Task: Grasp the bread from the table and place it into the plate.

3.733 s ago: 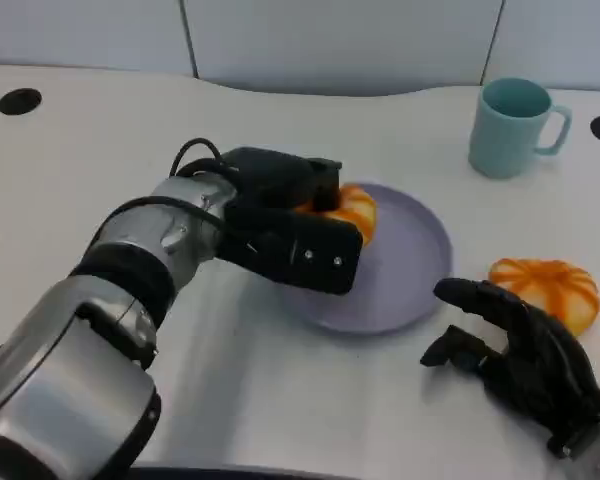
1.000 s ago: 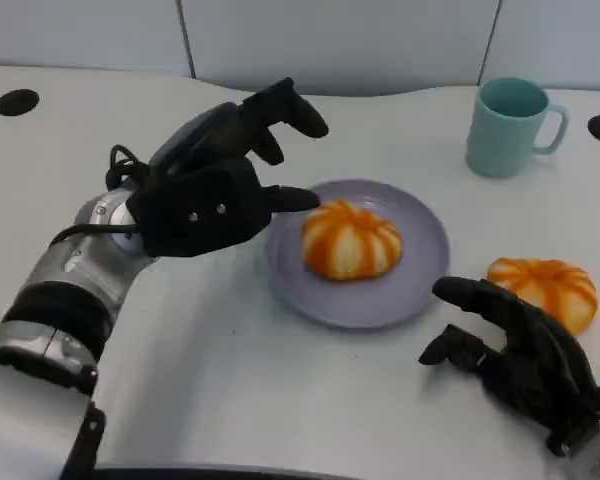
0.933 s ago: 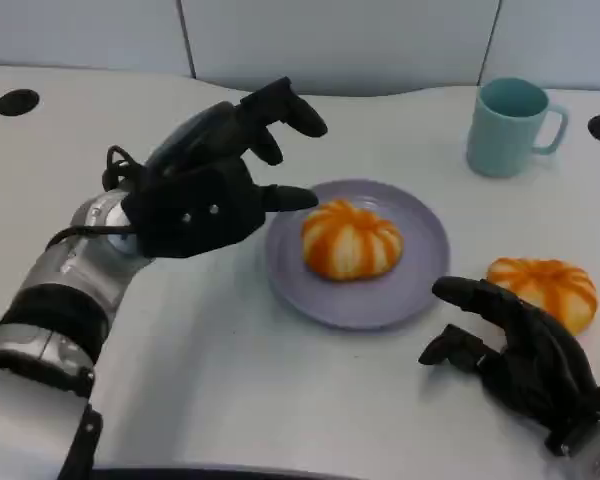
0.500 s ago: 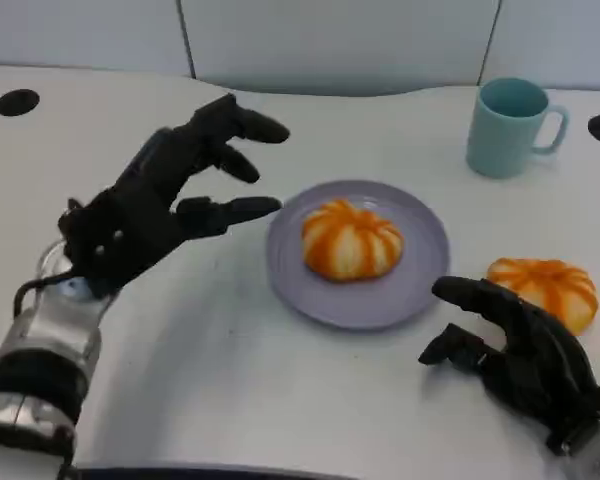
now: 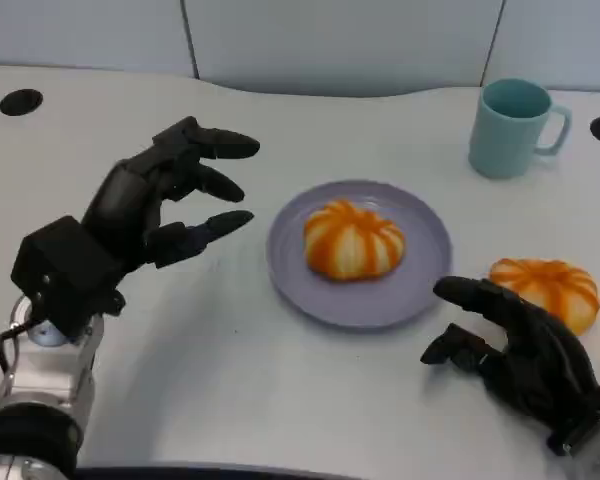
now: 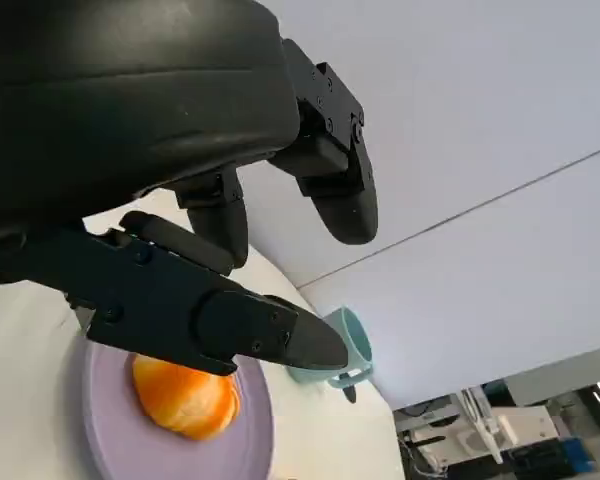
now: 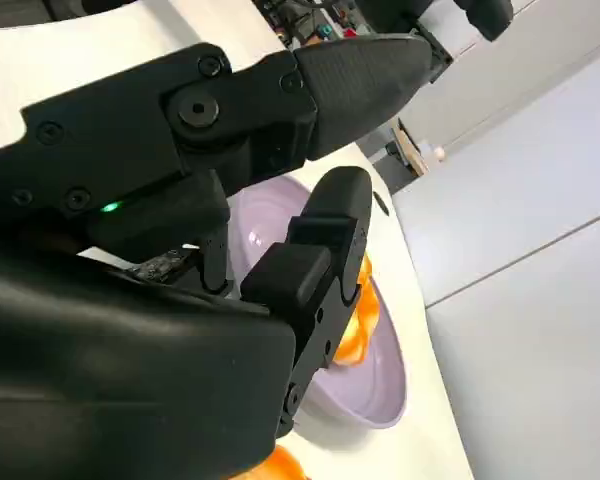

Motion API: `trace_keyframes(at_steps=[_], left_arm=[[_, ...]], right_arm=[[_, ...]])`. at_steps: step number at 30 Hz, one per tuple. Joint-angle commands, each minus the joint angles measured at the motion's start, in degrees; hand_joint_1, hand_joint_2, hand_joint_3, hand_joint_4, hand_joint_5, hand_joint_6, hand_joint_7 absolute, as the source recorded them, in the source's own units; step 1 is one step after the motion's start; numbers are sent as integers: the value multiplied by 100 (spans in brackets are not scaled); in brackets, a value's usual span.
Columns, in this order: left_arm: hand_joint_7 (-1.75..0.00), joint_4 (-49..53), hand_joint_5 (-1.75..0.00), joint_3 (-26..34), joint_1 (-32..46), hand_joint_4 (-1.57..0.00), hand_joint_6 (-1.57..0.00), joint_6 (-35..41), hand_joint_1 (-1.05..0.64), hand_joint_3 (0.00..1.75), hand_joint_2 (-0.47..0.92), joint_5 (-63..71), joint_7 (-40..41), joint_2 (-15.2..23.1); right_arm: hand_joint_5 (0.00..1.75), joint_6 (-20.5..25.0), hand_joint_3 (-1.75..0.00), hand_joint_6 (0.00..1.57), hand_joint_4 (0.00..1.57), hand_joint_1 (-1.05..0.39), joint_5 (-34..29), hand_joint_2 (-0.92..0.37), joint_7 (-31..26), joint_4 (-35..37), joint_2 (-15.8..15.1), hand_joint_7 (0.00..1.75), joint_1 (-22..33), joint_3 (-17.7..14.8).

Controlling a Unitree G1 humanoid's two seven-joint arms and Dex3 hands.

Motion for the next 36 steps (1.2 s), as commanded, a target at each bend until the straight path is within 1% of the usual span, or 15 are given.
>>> trace_keyframes(at_steps=[1, 3, 5, 11, 12, 13, 14, 16, 18, 19, 23, 26, 30, 36], left_arm=[[-81, -437, -138, 228, 486, -28, -37, 95, -42, 13, 92, -320, -66, 13], [-83, -747, -141, 331, 781, -28, -39, 227, -40, 13, 92, -543, -75, -35], [-84, -923, -143, 354, 887, -28, -39, 341, -39, 13, 92, -623, -89, -64], [-86, -1160, -146, 376, 997, -28, -39, 511, -39, 12, 92, -658, -92, -88], [-91, -1326, -150, 445, 1220, -27, -38, 496, -40, 13, 92, -779, -89, -125], [-108, -1460, -160, 498, 1391, -25, -32, 491, -43, 14, 92, -869, -87, -154], [-120, -1566, -166, 535, 1513, -23, -28, 500, -45, 15, 92, -929, -87, -176], [-126, -1728, -169, 580, 1696, -22, -26, 520, -46, 15, 92, -1038, -108, -231], [-143, -1927, -173, 638, 1958, -23, -22, 525, -52, 16, 92, -1163, -80, -342], [-145, -1998, -174, 655, 2037, -23, -21, 541, -53, 16, 92, -1196, -69, -376], [-148, -2114, -174, 690, 2107, -24, -21, 616, -55, 16, 92, -1195, -74, -416], [-148, -2246, -175, 739, 2333, -28, -22, 651, -55, 17, 92, -1370, -161, -494], [-148, -2393, -175, 740, 2484, -29, -22, 707, -55, 17, 92, -1413, -199, -505], [-148, -2471, -175, 749, 2686, -26, -23, 744, -54, 17, 92, -1394, -261, -525]], right_arm=[[119, -37, -12, 87, 67, -44, -59, -92, -74, 318, -168, 40, 139, -99], [118, -80, -11, 87, 67, -44, -44, -92, -46, 390, -200, 39, 130, -137], [117, -83, -11, 87, 67, -44, -38, -92, -16, 402, -200, 38, 124, -156], [118, -88, -12, 87, 67, -42, -45, -92, 18, 422, -197, 38, 114, -188], [118, -113, -12, 87, 67, -43, -49, -92, 26, 422, -196, 38, 128, -189], [117, -133, -12, 86, 66, -43, -52, -92, 32, 423, -195, 38, 139, -190], [117, -147, -12, 86, 66, -44, -54, -92, 38, 425, -195, 38, 145, -191], [117, -176, -12, 86, 66, -44, -64, -92, 32, 429, -193, 37, 146, -187], [117, -175, -11, 88, 68, -45, -72, -92, 23, 459, -197, 37, 125, -186], [116, -173, -11, 88, 68, -45, -70, -92, 23, 471, -198, 37, 118, -188], [115, -174, -10, 89, 69, -45, -67, -92, 27, 489, -199, 37, 108, -193], [113, -274, -9, 90, 71, -46, -122, -92, -44, 507, -176, 35, 97, -161], [113, -287, -10, 90, 71, -47, -128, -92, -33, 443, -157, 34, 114, -128], [115, -235, -11, 91, 70, -45, -112, -92, -79, 366, -130, 34, 144, -108]])
